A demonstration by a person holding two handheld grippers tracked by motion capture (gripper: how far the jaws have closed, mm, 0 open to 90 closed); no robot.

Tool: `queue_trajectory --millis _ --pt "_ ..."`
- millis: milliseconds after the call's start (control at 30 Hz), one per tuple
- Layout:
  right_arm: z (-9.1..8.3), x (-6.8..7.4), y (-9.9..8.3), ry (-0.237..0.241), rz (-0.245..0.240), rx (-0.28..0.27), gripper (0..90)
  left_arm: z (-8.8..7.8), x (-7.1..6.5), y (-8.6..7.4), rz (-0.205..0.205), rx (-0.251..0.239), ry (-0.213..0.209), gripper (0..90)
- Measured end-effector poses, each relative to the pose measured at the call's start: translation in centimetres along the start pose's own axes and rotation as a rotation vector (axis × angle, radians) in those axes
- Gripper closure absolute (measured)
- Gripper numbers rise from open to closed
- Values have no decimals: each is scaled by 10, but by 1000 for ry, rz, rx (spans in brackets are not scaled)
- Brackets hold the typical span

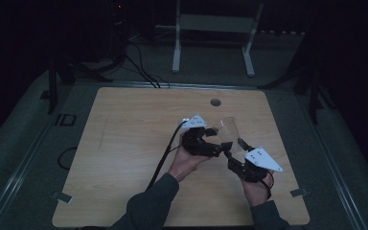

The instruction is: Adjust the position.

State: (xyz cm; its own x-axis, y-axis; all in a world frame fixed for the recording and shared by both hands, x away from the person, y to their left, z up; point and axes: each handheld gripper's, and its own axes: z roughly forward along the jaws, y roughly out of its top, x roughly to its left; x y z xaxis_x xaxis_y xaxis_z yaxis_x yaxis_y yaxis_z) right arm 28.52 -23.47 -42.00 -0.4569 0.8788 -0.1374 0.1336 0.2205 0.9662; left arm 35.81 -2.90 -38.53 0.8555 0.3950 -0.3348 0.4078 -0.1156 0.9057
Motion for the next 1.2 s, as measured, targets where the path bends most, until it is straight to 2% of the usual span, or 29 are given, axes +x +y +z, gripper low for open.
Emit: queue_trajectory --millis 567,833,1133,1200 --pt "-3 3 1 12 -9 -24 412 0 -4 3 8 -33 -3 181" --pt "-4 5 -2 13 -15 -35 409 2 -6 4 -11 -54 -12 182" --pt "-4 5 -3 11 -27 -36 407 1 -7 5 -12 -83 -12 286" --pt "-4 4 -3 17 -31 -29 401 1 -9 5 3 -87 -6 306"
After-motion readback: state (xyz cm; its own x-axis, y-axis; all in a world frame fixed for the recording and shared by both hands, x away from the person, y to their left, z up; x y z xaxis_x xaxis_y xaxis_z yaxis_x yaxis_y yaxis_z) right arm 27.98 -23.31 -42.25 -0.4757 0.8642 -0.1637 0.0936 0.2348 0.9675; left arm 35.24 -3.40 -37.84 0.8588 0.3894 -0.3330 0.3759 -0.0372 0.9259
